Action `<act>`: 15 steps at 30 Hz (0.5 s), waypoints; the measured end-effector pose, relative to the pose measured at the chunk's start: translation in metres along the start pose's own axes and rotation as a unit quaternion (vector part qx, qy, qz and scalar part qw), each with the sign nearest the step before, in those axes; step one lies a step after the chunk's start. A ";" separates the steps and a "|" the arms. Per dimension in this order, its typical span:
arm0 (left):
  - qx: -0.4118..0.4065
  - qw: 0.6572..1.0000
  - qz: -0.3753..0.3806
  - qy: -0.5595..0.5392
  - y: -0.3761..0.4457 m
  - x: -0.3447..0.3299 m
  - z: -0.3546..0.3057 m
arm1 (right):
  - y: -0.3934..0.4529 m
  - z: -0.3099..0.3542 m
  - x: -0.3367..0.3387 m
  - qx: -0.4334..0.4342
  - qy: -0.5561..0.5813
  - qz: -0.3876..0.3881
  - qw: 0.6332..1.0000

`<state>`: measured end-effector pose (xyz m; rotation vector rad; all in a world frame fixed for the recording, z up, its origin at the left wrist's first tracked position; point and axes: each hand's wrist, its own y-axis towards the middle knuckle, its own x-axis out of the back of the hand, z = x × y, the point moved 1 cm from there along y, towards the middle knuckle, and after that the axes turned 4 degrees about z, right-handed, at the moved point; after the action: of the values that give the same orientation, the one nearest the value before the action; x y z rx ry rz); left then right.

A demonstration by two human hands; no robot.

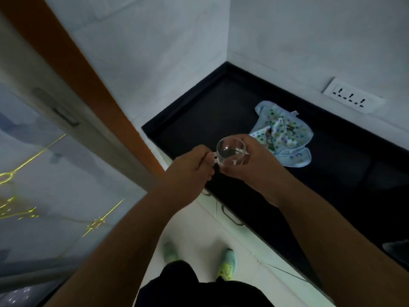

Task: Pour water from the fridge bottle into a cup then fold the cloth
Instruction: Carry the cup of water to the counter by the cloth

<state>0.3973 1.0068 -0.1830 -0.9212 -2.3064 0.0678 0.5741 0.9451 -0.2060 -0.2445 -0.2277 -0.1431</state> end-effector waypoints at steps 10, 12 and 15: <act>-0.027 0.997 0.074 0.021 0.167 0.025 0.029 | 0.135 -0.026 0.025 -0.055 0.003 -0.089 0.995; -0.033 0.996 0.081 0.022 0.196 0.031 0.034 | 0.163 -0.033 0.028 -0.063 0.000 -0.110 0.992; -0.022 0.994 0.104 0.009 0.239 0.036 0.047 | 0.201 -0.043 0.027 -0.073 -0.001 -0.139 0.988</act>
<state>0.4936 1.2176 -0.2654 -1.1775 -2.1958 0.0969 0.6425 1.1242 -0.2846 -0.3584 -0.2531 -0.4382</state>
